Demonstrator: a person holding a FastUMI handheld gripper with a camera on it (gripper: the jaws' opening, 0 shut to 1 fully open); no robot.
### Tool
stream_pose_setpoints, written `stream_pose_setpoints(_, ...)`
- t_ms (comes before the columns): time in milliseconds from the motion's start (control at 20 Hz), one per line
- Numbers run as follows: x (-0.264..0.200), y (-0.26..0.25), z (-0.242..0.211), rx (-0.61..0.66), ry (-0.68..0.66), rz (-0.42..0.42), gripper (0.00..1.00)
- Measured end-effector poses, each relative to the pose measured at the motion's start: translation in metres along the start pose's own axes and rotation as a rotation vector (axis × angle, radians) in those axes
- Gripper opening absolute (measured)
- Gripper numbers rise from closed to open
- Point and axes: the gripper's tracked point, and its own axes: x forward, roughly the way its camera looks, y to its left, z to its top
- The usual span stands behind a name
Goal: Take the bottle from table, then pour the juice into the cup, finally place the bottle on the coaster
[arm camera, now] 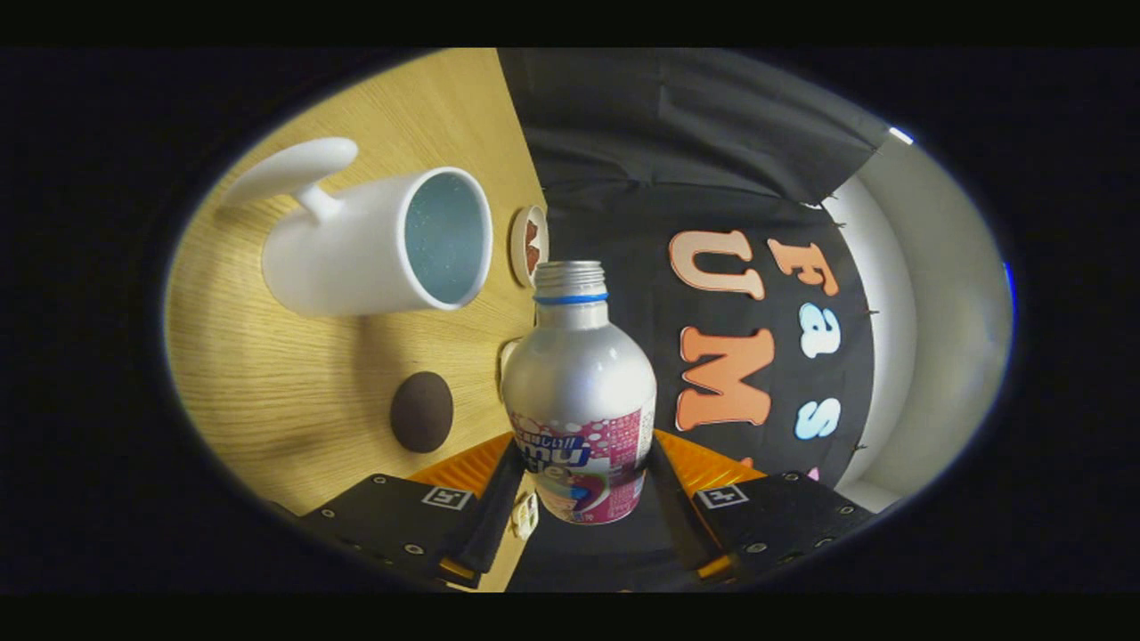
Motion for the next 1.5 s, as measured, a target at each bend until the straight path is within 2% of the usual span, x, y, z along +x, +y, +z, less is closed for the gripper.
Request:
stream_pose_setpoints(200, 0.002, -0.005, 0.002, -0.054, -0.015, -0.012, 0.76)
stream_pose_setpoints(300, 0.001, 0.000, 0.001, -0.056, -0.015, 0.011, 0.77)
stream_pose_setpoints(450, 0.000, -0.003, 0.000, -0.103, -0.021, -0.013, 0.76)
stream_pose_setpoints(1500, 0.001, -0.025, 0.007, -0.198, -0.050, -0.059, 0.76)
